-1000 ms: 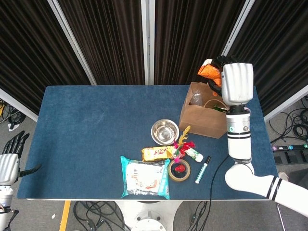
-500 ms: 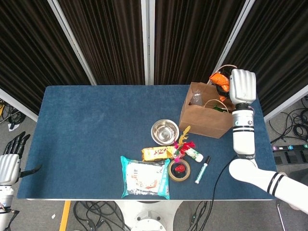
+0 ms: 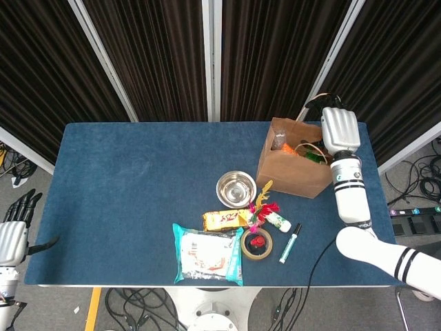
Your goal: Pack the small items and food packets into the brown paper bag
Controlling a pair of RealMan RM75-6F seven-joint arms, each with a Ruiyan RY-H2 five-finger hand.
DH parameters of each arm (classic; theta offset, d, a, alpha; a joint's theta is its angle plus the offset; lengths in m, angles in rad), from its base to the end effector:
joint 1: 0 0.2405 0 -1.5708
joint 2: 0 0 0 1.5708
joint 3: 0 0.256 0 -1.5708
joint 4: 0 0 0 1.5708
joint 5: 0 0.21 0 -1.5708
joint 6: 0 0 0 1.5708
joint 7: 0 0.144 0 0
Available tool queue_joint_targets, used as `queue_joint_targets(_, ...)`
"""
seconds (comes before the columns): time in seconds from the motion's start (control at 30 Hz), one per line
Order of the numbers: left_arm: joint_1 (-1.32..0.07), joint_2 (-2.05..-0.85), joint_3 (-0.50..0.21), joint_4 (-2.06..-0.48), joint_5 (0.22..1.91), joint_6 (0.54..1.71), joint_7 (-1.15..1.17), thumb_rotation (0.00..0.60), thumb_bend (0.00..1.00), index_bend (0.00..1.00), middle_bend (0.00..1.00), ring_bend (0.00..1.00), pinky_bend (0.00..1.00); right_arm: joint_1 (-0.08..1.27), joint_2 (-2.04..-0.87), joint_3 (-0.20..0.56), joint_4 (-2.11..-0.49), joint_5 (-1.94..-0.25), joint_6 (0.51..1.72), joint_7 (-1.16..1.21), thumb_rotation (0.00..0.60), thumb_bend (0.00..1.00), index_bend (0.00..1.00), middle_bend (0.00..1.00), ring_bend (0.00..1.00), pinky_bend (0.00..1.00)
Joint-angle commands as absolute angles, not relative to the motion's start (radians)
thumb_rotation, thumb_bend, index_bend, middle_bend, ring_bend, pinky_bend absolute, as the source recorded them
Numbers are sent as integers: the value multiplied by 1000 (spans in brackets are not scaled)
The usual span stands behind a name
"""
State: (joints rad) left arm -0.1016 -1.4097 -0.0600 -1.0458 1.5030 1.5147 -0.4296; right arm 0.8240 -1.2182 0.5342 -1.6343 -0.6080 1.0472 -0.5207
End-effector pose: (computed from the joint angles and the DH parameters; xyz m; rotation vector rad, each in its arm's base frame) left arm -0.3793 0.1937 0.1278 -1.2835 -0.9737 -1.0635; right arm -0.1140 -0.4292 0.1595 1.3283 -0.9521 1.0266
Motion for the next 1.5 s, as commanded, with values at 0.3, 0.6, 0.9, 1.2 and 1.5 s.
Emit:
queue_joint_targets(0.3,-105,-1408,-60,-1051,1505,1513,-424,600,136,80,59,0,118,811,-1179,559,-1691,-736,1156,-400,600,0,265,264,82,164)
queue_joint_targets(0.6,-111,-1406,-60,-1069,1509,1510,-411,600,138,80,59,0,119,737,-1040,633,-1904,-864,1279,-296,600,0,326,310,202,285)
queue_joint_targets(0.9,-119,-1405,-63,-1086,1511,1510,-391,600,137,80,59,0,119,512,-879,492,-2196,-1049,1329,-201,600,0,406,393,300,423)
queue_joint_targets(1.2,-118,-1413,-69,-1092,1505,1516,-382,600,138,80,58,0,118,370,-932,236,-2152,-1124,1232,-75,600,0,422,402,306,432)
queue_joint_targets(1.5,-136,-1419,-81,-1108,1496,1498,-359,600,138,80,59,0,119,411,-1130,186,-1949,-1019,1154,-103,600,0,427,405,310,432)
